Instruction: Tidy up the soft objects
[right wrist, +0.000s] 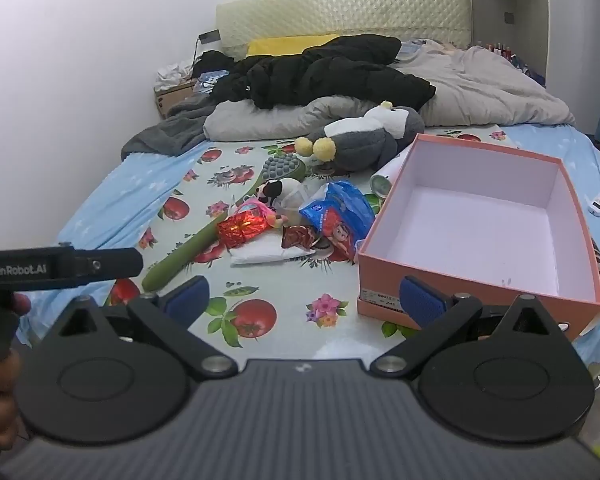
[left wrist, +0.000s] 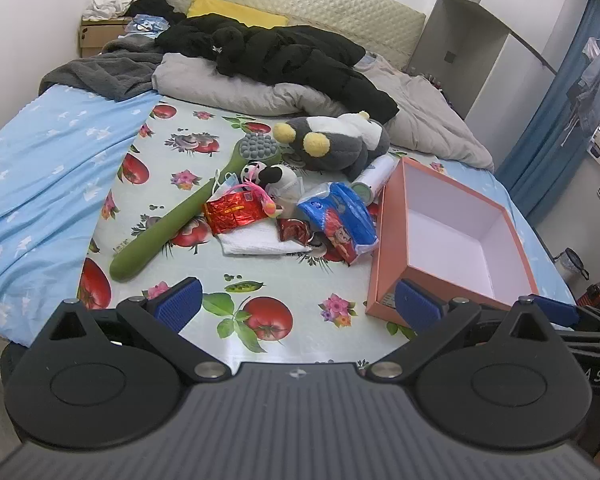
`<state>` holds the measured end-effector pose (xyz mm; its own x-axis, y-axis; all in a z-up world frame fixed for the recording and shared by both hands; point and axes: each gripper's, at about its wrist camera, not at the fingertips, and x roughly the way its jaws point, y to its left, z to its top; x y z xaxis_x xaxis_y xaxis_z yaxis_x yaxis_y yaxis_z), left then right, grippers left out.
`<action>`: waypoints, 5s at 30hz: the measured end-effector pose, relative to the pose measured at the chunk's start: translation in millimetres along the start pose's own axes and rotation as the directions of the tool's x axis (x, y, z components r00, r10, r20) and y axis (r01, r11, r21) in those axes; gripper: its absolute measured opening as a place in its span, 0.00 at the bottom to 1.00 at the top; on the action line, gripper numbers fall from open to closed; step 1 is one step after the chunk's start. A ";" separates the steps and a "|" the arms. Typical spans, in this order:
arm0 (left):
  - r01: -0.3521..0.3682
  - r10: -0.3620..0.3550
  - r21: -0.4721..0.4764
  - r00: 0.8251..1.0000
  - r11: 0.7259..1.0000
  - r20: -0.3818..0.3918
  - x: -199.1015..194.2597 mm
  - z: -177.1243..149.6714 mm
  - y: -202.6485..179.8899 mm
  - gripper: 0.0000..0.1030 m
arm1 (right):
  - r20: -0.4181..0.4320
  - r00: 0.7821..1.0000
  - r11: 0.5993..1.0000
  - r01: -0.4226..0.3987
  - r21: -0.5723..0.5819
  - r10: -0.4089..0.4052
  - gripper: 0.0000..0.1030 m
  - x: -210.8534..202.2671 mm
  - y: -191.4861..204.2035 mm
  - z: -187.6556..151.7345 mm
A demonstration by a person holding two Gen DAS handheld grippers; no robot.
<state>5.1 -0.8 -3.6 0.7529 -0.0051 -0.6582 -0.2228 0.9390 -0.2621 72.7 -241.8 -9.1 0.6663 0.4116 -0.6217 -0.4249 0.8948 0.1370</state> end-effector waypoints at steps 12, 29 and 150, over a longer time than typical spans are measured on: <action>-0.028 0.028 -0.024 0.999 0.999 0.015 -3.2 3.3 9.7 1.00 | -0.004 1.000 1.000 0.017 0.007 -0.016 1.00 0.1 0.1 -1.1; -0.031 0.031 0.000 0.999 1.000 0.007 -4.3 2.3 10.4 1.00 | -0.019 1.000 1.000 0.024 0.014 -0.024 1.00 6.6 3.7 -4.9; -0.024 0.101 0.405 0.980 0.914 -0.171 337.1 61.7 97.4 0.65 | -0.300 0.954 0.998 -0.005 0.061 0.023 0.43 353.6 4.4 40.2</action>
<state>275.3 110.2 -207.4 0.6093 0.0315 -0.7923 0.0291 0.9977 0.0620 331.0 -85.4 -197.3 0.4416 0.3614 -0.8212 -0.3903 0.9015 0.1868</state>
